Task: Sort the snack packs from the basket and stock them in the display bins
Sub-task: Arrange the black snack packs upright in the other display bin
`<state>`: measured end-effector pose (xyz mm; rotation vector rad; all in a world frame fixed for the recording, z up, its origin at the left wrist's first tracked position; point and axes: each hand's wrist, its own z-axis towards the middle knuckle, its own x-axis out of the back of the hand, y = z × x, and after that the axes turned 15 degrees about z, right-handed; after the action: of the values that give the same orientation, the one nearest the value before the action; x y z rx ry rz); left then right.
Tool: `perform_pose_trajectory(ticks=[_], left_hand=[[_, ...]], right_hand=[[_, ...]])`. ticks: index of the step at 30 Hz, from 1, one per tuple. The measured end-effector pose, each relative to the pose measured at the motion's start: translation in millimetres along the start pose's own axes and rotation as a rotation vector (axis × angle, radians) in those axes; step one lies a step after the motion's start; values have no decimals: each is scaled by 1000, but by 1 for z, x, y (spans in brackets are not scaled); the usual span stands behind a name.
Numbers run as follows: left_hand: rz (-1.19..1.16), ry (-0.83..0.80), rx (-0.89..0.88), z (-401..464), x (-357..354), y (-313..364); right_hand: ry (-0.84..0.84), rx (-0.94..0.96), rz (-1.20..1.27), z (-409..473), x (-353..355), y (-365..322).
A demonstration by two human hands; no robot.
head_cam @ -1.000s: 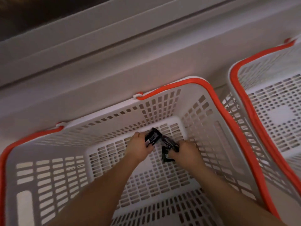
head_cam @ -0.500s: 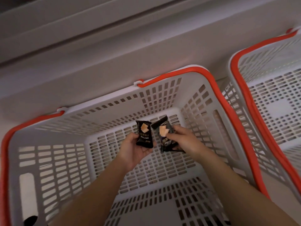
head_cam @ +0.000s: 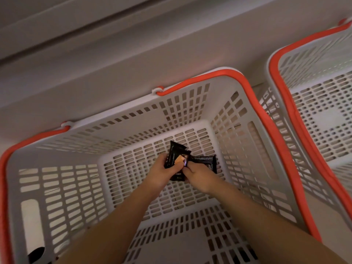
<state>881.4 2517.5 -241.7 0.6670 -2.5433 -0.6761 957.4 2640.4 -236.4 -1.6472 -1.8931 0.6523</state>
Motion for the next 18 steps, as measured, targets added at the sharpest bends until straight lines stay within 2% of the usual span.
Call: perform_pose_trajectory(ticks=[1, 3, 5, 8, 11, 13, 15, 16, 18], left_hand=[[-2, 19, 30, 0, 2, -4], [44, 60, 86, -1, 7, -13], [209, 102, 107, -4, 15, -26], [393, 159, 135, -12, 27, -46], [320, 199, 129, -19, 37, -60], [327, 199, 116, -26, 44, -63], [294, 205, 96, -32, 49, -59], [279, 218, 72, -36, 52, -54], [258, 250, 4, -46, 57, -42]], right_hand=[[17, 53, -130, 1, 2, 3], [155, 169, -469, 5, 8, 14], [259, 222, -688, 9, 12, 25], [316, 214, -800, 7, 11, 38], [309, 197, -917, 6, 5, 39], [232, 167, -947, 5, 3, 33], [154, 111, -770, 0, 6, 22], [140, 62, -511, -5, 8, 14], [93, -74, 231, -23, 11, -13]])
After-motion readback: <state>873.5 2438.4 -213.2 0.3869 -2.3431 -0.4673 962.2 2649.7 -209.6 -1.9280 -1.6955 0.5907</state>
